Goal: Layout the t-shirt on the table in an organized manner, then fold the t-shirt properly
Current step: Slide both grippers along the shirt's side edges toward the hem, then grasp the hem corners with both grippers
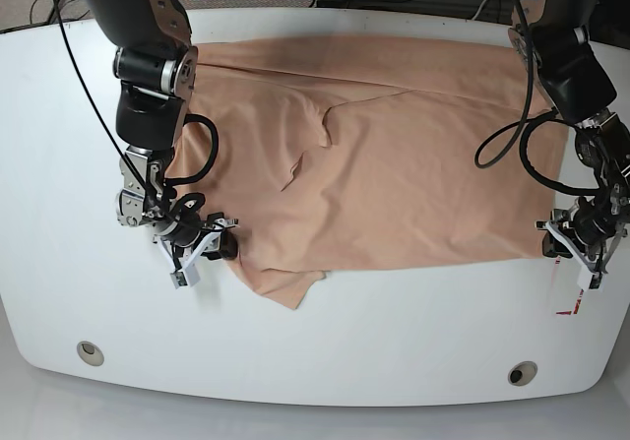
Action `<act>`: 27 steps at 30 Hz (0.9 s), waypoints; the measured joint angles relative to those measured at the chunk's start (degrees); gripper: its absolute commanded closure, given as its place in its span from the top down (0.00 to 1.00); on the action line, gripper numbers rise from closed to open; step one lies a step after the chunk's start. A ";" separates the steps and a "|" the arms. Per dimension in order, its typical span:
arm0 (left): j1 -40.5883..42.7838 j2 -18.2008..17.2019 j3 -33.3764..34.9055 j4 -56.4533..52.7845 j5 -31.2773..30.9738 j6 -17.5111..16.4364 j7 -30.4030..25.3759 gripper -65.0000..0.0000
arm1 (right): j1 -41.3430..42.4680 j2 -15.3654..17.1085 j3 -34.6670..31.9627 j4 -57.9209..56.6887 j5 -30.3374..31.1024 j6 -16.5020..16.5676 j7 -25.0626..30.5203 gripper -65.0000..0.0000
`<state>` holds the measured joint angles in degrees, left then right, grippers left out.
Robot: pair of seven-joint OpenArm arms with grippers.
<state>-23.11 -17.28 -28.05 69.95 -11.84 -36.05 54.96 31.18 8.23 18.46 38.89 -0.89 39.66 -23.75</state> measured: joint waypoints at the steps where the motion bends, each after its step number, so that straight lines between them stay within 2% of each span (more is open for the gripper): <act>1: -0.20 -0.31 0.09 -1.38 0.09 0.11 -1.14 0.37 | 0.00 0.02 0.02 0.00 0.00 0.00 -0.02 0.04; 4: -1.29 -1.40 0.35 -5.88 0.11 1.77 -2.99 0.48 | 0.00 0.02 0.02 -0.02 -0.09 -0.02 -0.39 0.01; 5: -1.88 -1.79 0.33 -7.67 -0.04 2.58 -4.57 0.56 | -0.02 0.02 0.02 -0.02 -0.17 0.00 -0.39 0.01; 8: -3.28 -2.34 0.20 -12.26 0.46 5.77 -7.93 0.65 | -0.02 0.04 0.02 -0.02 -0.22 0.02 -0.42 0.01; 10: -4.11 -2.99 0.44 -15.89 -0.59 7.21 -11.21 0.67 | -0.02 0.02 0.00 -0.02 -0.28 0.02 -0.42 0.00; 13: -5.07 -3.61 0.42 -20.55 0.20 9.88 -14.16 0.68 | -0.02 0.04 0.02 -0.02 -0.20 0.02 -0.46 0.00; 16: -6.64 -4.28 0.35 -26.38 0.13 10.56 -17.68 0.68 | -0.04 0.04 0.00 -0.02 -0.20 0.02 -0.39 0.00; 21: -9.60 -4.24 0.37 -34.80 -0.20 10.34 -21.07 0.68 | -0.07 -0.02 0.00 -0.02 -0.20 0.02 -0.37 0.00; 27: -10.36 -3.89 0.44 -39.10 -0.17 10.38 -23.39 0.68 | -0.15 0.04 0.02 -0.02 -0.20 0.02 -0.28 0.00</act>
<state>-33.47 -21.17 -27.62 30.85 -12.01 -25.67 31.57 31.03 8.27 18.48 38.87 -1.08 39.68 -24.03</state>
